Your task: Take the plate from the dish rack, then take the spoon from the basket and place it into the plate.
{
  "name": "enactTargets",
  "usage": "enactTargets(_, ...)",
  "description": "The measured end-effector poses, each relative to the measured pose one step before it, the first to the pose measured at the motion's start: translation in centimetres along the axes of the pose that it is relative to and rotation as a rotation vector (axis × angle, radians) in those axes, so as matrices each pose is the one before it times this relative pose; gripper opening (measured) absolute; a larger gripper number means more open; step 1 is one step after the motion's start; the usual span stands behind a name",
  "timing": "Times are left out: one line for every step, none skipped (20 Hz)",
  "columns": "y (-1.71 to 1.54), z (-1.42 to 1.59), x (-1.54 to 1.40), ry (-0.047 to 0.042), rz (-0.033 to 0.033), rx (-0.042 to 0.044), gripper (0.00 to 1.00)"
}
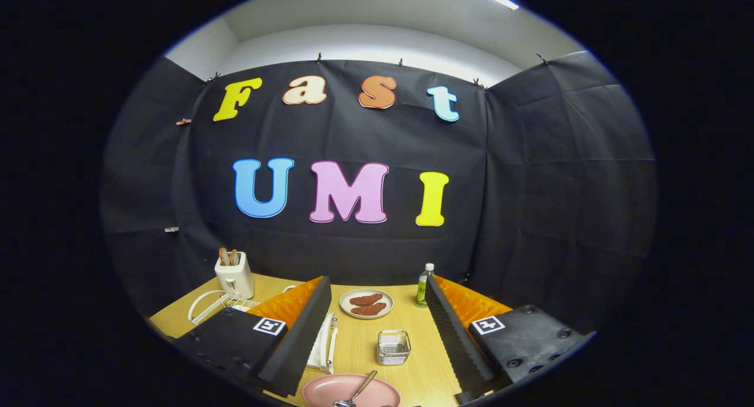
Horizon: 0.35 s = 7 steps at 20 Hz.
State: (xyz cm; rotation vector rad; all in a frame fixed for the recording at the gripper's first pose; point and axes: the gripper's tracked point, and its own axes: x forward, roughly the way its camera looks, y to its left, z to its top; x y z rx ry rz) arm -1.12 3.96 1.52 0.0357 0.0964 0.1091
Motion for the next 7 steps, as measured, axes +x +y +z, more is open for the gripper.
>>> enactTargets(-0.431, -0.011, -0.055, 0.00578, -0.01041, 0.00406, 0.98)
enactTargets(-0.362, -0.182, -0.050, 0.01086, -0.00779, 0.00568, 0.98)
enactTargets(-0.218, -0.260, -0.162, 0.01056, -0.00543, 0.00894, 0.98)
enactTargets(-0.217, -0.164, -0.036, 0.00876, -0.00498, 0.01026, 0.98)
enactTargets(-0.254, -0.312, 0.073, 0.00994, -0.00476, 0.00781, 0.98)
enactTargets(-0.191, -0.290, 0.123, 0.01092, -0.00466, 0.00397, 0.98)
enactTargets(-0.025, -0.297, 0.055, 0.01136, -0.00180, 0.00240, 0.98)
